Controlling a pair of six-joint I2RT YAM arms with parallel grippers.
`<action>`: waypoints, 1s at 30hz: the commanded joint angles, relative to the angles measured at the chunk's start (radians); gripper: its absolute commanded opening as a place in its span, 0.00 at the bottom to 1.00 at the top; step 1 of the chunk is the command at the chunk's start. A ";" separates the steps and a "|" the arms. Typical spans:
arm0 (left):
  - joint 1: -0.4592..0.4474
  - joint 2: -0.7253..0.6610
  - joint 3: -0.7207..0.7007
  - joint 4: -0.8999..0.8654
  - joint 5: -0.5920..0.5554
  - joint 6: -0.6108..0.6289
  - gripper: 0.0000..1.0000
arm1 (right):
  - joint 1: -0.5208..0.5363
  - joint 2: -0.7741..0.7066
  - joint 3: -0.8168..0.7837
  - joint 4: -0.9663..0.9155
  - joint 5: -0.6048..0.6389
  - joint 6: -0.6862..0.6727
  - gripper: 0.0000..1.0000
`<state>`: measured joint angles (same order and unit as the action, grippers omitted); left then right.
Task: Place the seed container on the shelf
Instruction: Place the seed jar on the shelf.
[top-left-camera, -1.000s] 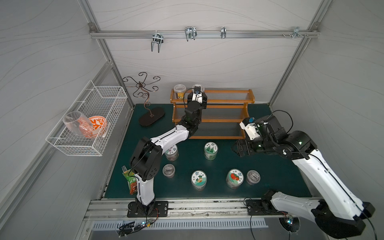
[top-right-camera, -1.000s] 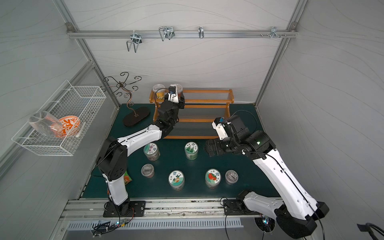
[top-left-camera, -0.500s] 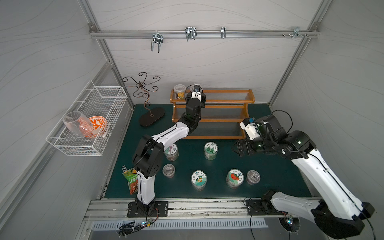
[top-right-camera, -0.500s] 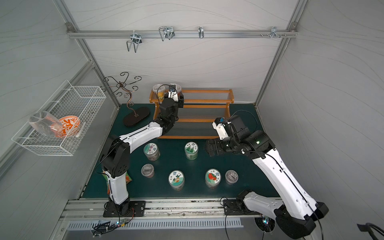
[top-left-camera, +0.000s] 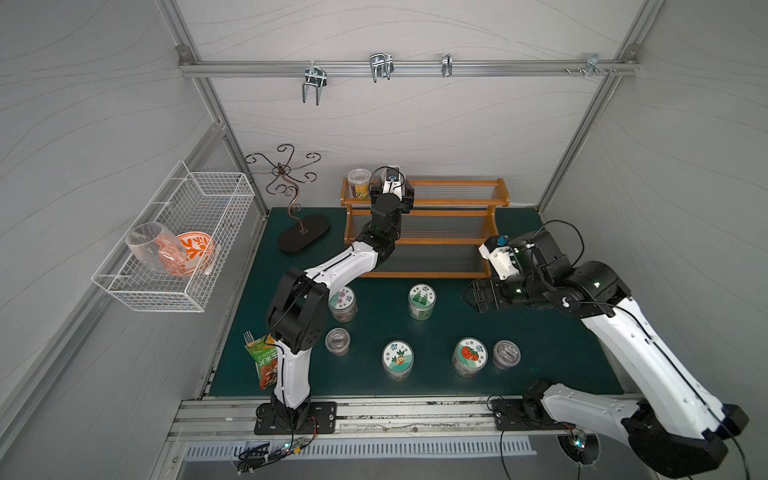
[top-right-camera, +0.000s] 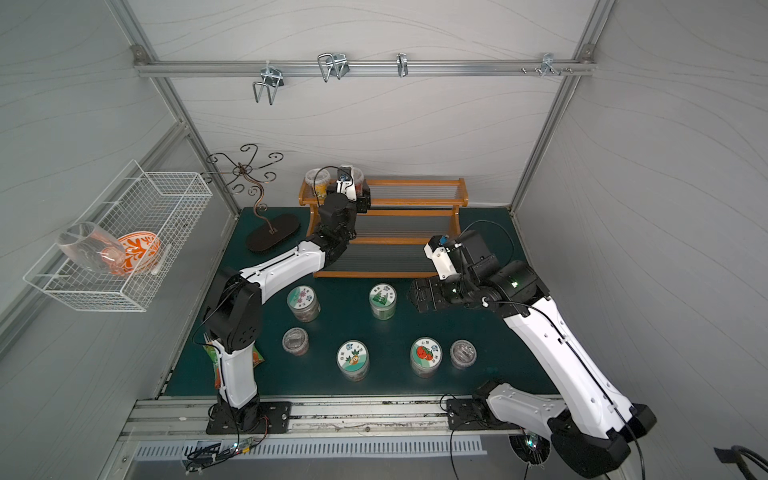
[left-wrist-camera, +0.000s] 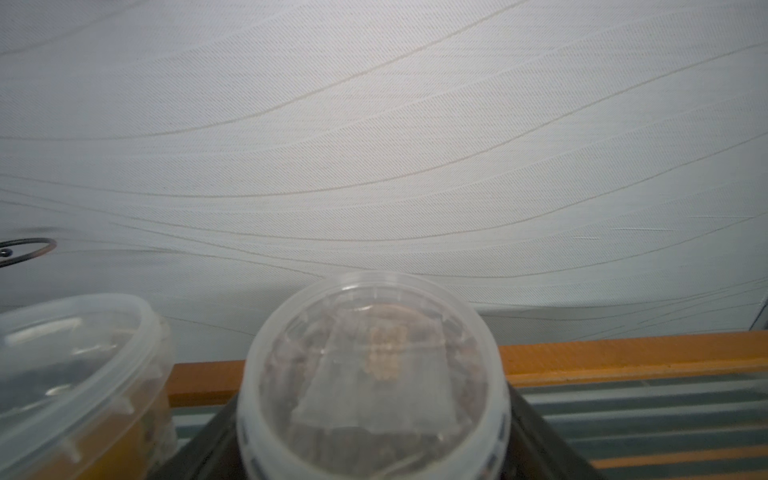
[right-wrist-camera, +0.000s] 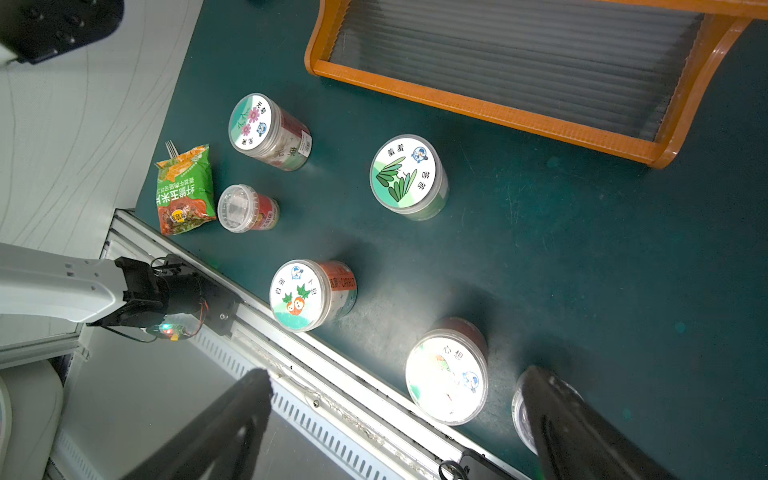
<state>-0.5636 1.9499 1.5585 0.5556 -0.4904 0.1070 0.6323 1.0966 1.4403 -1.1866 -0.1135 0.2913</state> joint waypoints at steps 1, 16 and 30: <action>0.004 -0.012 0.024 0.030 0.021 -0.008 0.84 | -0.007 -0.015 -0.006 0.008 -0.012 0.002 0.99; -0.022 -0.250 -0.212 0.036 0.082 0.009 0.92 | -0.009 -0.017 -0.028 0.025 -0.026 0.007 0.99; -0.029 -0.636 -0.338 -0.506 0.060 -0.219 1.00 | -0.013 -0.035 -0.104 0.081 -0.050 0.003 0.99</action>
<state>-0.5911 1.3800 1.1934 0.2447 -0.3904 -0.0208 0.6258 1.0805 1.3533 -1.1416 -0.1379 0.2913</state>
